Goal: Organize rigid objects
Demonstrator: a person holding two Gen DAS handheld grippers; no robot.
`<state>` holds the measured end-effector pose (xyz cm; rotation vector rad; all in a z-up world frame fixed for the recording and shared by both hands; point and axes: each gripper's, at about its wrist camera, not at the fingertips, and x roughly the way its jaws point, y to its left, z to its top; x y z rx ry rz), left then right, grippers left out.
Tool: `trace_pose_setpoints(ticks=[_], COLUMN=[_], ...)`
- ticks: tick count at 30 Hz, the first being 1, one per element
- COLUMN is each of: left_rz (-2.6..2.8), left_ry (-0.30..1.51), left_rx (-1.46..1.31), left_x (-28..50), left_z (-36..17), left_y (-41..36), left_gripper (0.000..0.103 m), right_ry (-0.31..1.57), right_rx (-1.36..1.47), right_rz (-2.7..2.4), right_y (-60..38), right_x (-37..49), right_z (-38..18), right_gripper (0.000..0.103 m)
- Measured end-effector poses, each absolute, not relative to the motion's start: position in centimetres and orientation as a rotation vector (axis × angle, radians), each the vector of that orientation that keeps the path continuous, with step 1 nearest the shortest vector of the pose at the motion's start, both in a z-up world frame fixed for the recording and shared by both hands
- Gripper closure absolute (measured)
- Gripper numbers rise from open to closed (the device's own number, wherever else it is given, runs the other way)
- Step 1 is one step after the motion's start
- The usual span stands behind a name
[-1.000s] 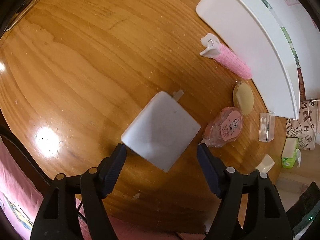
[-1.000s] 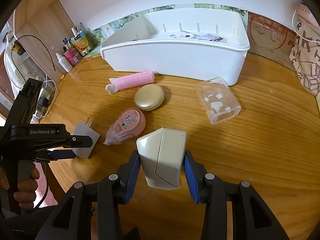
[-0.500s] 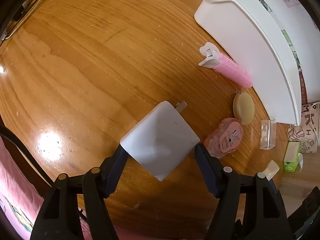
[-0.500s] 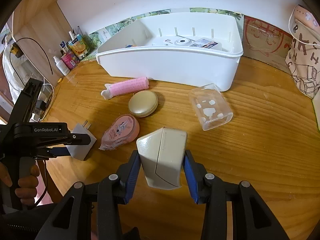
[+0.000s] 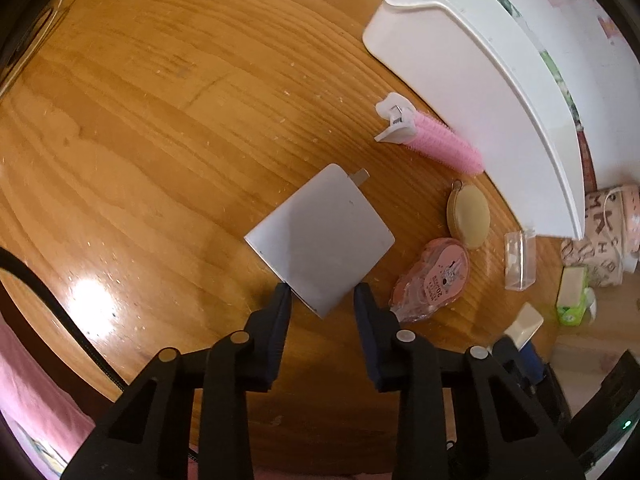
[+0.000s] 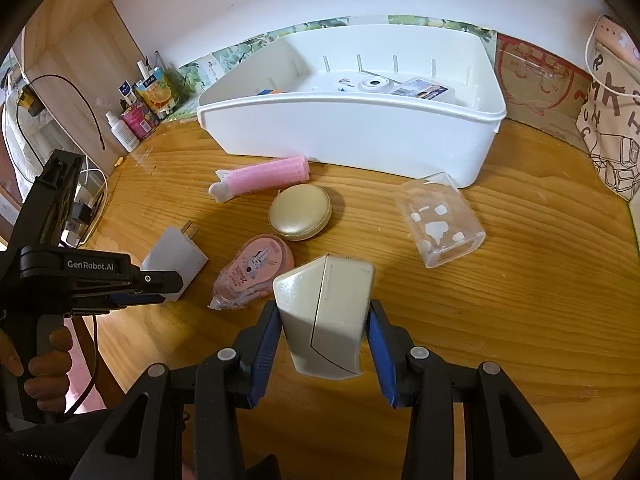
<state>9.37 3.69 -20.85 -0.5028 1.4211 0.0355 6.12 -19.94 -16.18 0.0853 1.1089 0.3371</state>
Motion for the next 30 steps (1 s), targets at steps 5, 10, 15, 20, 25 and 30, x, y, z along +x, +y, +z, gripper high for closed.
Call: trace_pose_setpoints(ticks=[5, 10, 15, 20, 25, 30], left_rz=[0.034, 0.001, -0.054, -0.084, -0.117, -0.169], left_ry=[1.435, 1.411, 1.446, 1.468, 1.501, 1.514], left_rx=[-0.357, -0.289, -0.262, -0.232, -0.195, -0.187], left_x=[9.8, 10.7, 11.9, 12.9, 14.4, 15.3], left_z=[-20.2, -19.5, -20.1, -20.7, -21.4, -21.6], left_y=[2.5, 2.2, 1.9, 1.3, 0.8, 0.8], left_gripper=[0.053, 0.024, 0.024, 0.025, 0.027, 0.028], right_ry=[1.111, 1.109, 1.106, 1.11, 1.115, 1.119], right_rx=[0.094, 0.107, 0.119, 0.139, 0.158, 0.171], right_rz=[0.331, 0.317, 0.291, 0.252, 0.217, 0.191], right_y=[-19.1, -18.3, -17.8, -17.7, -17.4, -16.9], right_x=[6.3, 6.6, 6.8, 6.9, 6.8, 6.7], right_z=[-16.3, -16.3, -16.3, -16.3, -16.4, -16.5], right_gripper=[0.06, 0.06, 0.06, 0.06, 0.06, 0.06])
